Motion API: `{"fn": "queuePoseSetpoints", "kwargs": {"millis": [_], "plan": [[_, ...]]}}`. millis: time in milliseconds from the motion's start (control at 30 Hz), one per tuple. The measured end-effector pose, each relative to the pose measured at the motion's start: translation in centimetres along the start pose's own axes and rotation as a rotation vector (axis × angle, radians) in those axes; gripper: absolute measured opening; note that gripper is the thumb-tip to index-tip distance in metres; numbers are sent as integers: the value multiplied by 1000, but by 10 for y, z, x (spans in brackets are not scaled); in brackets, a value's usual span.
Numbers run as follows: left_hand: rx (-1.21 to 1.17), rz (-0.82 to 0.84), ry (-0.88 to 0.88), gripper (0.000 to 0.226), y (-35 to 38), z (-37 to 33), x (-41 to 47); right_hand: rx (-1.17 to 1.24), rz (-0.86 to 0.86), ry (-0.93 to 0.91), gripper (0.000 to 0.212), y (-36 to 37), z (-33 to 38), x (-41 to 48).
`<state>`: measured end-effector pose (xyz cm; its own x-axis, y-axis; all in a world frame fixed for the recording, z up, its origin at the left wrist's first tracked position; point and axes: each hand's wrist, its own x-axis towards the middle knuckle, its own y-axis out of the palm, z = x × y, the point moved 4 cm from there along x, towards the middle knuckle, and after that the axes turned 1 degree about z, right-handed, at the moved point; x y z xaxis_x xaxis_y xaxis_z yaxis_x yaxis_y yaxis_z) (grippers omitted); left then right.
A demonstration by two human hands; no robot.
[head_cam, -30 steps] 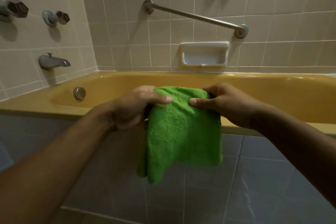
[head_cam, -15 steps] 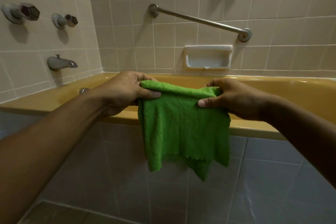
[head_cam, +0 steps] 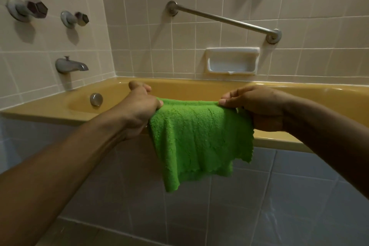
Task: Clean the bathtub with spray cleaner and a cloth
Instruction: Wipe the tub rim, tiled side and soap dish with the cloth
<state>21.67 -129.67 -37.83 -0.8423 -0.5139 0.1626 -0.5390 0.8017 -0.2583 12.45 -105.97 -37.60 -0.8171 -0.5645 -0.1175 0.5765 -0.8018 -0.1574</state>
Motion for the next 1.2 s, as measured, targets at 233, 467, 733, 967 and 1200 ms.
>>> {"fn": "queuePoseSetpoints", "kwargs": {"millis": [233, 467, 733, 967, 1200], "plan": [[34, 109, 90, 49, -7, 13, 3, -280, -95, -175, 79, -12, -2, -6], [-124, 188, 127, 39, 4, -8, 25, -310, -154, -177, 54, -38, 25, 9], [-33, 142, 293, 24, 9, -97, 82, -242, -185, -286, 15, -71, 107, 30], [80, 245, 223, 30, 22, -100, 74, -408, -163, -232, 19, -85, 103, 23], [78, 305, -241, 35, 40, -26, 59, -188, -36, 260, 30, -86, 26, 26]]}}
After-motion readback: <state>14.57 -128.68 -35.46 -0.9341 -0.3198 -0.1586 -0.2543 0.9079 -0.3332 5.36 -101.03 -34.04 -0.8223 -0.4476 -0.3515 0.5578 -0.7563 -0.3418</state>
